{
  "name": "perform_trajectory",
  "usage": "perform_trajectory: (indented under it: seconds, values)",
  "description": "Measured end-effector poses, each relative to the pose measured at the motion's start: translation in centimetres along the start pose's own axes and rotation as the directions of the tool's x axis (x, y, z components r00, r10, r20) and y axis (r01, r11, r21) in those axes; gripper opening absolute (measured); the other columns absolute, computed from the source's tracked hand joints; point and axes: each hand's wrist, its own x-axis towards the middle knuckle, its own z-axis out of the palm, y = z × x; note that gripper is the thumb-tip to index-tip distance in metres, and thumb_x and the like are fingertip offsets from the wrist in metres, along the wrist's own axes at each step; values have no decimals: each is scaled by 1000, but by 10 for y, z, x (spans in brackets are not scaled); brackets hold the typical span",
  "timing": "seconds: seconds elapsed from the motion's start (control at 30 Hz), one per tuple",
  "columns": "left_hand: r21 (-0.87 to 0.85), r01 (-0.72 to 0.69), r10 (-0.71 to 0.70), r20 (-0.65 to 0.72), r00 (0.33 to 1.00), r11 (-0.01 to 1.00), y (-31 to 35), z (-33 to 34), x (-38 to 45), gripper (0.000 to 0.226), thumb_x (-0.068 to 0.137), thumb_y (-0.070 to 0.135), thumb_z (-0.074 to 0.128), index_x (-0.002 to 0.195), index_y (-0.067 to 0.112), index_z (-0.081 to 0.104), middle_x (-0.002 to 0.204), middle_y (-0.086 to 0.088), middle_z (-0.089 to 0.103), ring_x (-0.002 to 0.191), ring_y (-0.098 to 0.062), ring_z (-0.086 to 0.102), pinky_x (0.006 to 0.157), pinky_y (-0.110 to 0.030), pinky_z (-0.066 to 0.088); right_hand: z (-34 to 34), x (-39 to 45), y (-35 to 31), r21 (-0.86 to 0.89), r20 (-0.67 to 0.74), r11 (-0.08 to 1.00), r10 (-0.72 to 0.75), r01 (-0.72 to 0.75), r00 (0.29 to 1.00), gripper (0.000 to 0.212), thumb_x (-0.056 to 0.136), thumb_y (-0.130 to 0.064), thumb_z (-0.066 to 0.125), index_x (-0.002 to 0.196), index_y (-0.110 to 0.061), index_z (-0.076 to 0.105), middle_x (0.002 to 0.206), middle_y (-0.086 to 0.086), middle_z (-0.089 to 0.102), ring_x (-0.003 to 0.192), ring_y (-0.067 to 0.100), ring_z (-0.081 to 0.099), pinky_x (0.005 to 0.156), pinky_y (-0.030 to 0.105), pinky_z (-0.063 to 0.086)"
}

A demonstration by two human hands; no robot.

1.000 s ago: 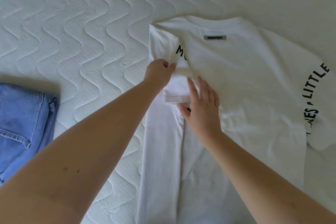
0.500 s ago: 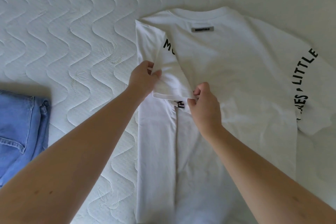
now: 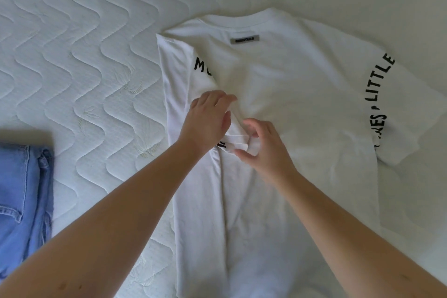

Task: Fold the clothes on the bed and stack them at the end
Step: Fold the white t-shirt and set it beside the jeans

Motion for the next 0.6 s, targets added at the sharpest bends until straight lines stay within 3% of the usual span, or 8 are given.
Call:
perform_trajectory:
  seconds: [0.1, 0.2, 0.33, 0.43, 0.5, 0.6]
  values:
    - [-52, -27, 26, -22, 999, 998, 30, -2, 18, 36, 91, 11, 57, 127, 15, 62, 121, -5, 63, 117, -28, 56, 94, -40, 41, -27, -11, 18, 37, -7, 999, -15, 15, 1000, 59, 83, -14, 69, 136, -28, 48, 124, -13, 46, 108, 3, 51, 89, 19, 43]
    - [-59, -111, 114, 50, 992, 992, 64, 2, 38, 37, 94, 13, 54, 131, 17, 59, 126, -3, 61, 120, -25, 54, 98, -37, 37, -64, -20, 41, 48, -175, 993, 112, -105, 978, 46, 90, -12, 61, 133, -23, 51, 122, -9, 52, 104, 1, 52, 88, 18, 40]
    - [1, -226, 223, 166, 961, 974, 113, 23, 64, 44, 98, 23, 50, 141, 20, 49, 141, 0, 52, 133, -21, 44, 107, -35, 30, -127, -28, 82, 205, -399, 937, 343, -282, 850, 35, 91, -15, 60, 126, -20, 57, 117, -3, 60, 106, 13, 58, 87, 22, 40]
    - [84, -249, 215, 288, 933, 965, 144, 47, 84, 58, 101, 36, 44, 155, 21, 26, 161, -5, 27, 148, -23, 23, 117, -38, 20, -174, -37, 115, 215, -523, 904, 426, -370, 738, 34, 92, -21, 61, 126, -22, 56, 125, -2, 56, 113, 13, 55, 88, 23, 39]
    - [137, -243, 184, 342, 922, 960, 158, 61, 97, 64, 103, 43, 36, 158, 21, 12, 165, -6, 9, 152, -24, 9, 121, -40, 11, -196, -42, 137, 159, -601, 888, 434, -431, 671, 38, 91, -24, 62, 129, -21, 54, 134, 3, 48, 122, 19, 49, 97, 30, 39]
    - [160, -237, 170, 350, 921, 958, 173, 75, 118, 64, 104, 46, 30, 158, 22, 6, 166, -6, 0, 153, -24, 2, 122, -41, 7, -212, -44, 164, 178, -614, 828, 516, -531, 598, 59, 90, -30, 65, 143, -16, 42, 146, 11, 38, 132, 30, 40, 109, 45, 34]
